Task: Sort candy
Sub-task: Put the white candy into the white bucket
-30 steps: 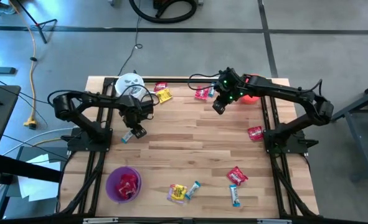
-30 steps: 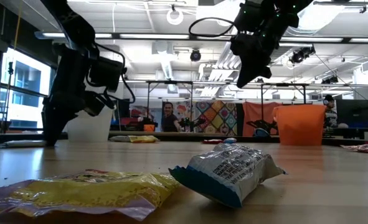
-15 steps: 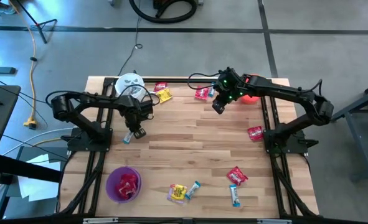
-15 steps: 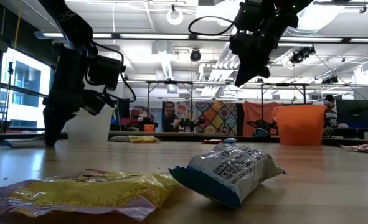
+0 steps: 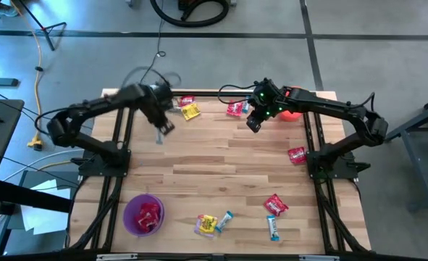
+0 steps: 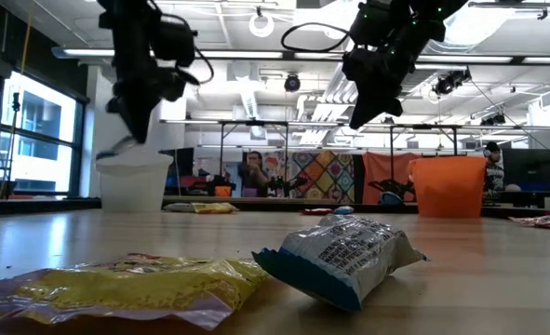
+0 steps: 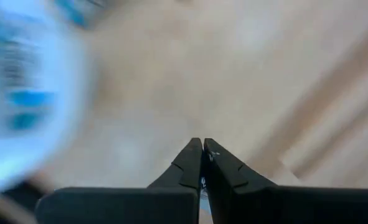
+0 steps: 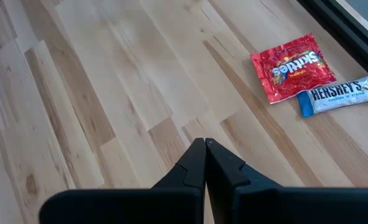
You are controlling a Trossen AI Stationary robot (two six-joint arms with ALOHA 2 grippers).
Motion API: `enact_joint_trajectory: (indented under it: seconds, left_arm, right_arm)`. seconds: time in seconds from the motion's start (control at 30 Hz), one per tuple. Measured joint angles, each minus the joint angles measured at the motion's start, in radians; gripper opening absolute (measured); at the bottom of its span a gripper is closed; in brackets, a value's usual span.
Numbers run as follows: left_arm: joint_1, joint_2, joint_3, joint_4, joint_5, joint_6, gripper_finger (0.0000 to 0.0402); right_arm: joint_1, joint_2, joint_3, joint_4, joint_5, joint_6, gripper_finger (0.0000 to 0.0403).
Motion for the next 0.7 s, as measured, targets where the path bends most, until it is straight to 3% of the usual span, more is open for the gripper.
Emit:
enact_joint_trajectory:
  seconds: [0.17, 0.27, 0.43, 0.7]
  left_arm:
    - [0.172, 0.0, 0.137, 0.028, -0.209, 0.031, 0.0]
    - [0.258, 0.0, 0.172, 0.096, -0.278, 0.033, 0.0]
    - [0.34, 0.012, 0.146, 0.231, -0.298, 0.082, 0.0]
    - [0.361, 0.059, 0.006, 0.344, -0.254, 0.067, 0.0]
  right_arm:
    - [0.0, 0.0, 0.0, 0.003, 0.0, 0.0, 0.0]
    - [0.0, 0.0, 0.0, 0.003, 0.0, 0.0, 0.0]
    - [0.0, 0.0, 0.0, 0.004, 0.0, 0.001, 0.0]
    - [0.0, 0.0, 0.0, 0.025, 0.001, 0.003, 0.0]
